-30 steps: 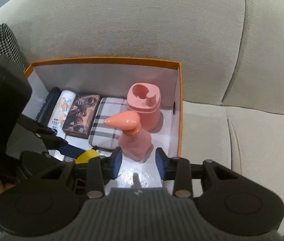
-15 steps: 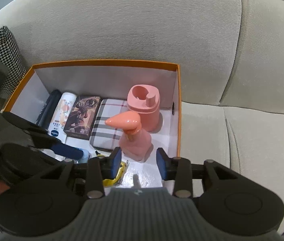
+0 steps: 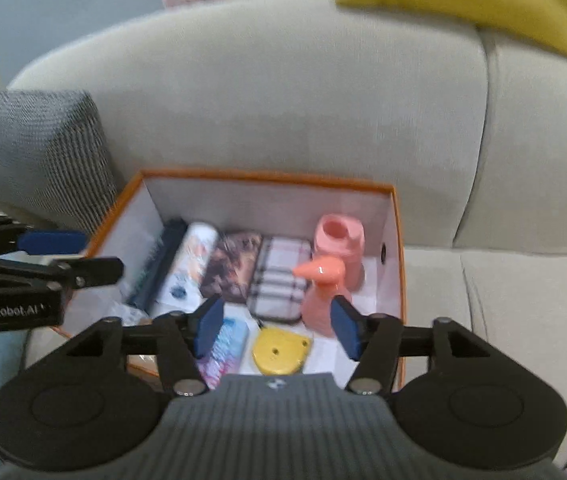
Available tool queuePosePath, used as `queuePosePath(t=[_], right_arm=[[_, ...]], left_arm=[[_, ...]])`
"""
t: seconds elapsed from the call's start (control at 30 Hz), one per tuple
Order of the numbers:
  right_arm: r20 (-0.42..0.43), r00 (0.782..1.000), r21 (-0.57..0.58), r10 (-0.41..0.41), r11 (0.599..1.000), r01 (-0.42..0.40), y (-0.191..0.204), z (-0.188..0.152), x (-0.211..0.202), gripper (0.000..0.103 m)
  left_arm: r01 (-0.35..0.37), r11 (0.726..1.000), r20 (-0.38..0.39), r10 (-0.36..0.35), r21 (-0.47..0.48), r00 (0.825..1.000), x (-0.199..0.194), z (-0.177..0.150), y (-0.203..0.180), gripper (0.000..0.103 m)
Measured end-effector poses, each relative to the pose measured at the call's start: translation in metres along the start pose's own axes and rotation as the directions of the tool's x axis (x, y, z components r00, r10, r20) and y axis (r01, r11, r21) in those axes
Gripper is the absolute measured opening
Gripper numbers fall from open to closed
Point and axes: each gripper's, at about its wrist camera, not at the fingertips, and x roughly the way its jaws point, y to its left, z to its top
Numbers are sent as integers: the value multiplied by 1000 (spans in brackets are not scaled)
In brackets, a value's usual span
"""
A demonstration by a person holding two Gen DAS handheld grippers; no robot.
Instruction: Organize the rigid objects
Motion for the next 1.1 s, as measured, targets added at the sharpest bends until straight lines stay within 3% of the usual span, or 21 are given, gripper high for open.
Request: queuePosePath(t=[0.13, 0.27, 0.33, 0.43, 0.6, 0.9, 1.1], right_arm=[[120, 993, -17, -22, 1000, 24, 18, -4, -29, 72], [228, 972, -20, -52, 998, 58, 31, -16, -54, 82], [282, 957, -16, -71, 997, 79, 36, -25, -65, 88], [338, 935, 19, -104, 994, 104, 43, -38, -73, 94], [303, 945, 39, -120, 993, 114, 50, -47, -64, 96], [269, 951, 105, -153, 986, 129, 53, -77, -55, 98], [205, 967, 102, -149, 986, 131, 57, -88, -40, 98]], left_arm=[[-74, 997, 117, 69, 38, 991, -28, -8, -8, 87], [-174, 981, 239, 149, 90, 959, -49, -28, -18, 92], [-184, 973, 255, 145, 136, 956, -52, -36, -21, 93], [-160, 983, 209, 139, 86, 968, -48, -45, -20, 96], [-107, 994, 165, 109, -24, 980, -49, -57, -11, 96], [-155, 987, 136, 158, -31, 978, -56, -86, 9, 96], [-160, 986, 134, 164, -44, 977, -51, -93, 22, 96]])
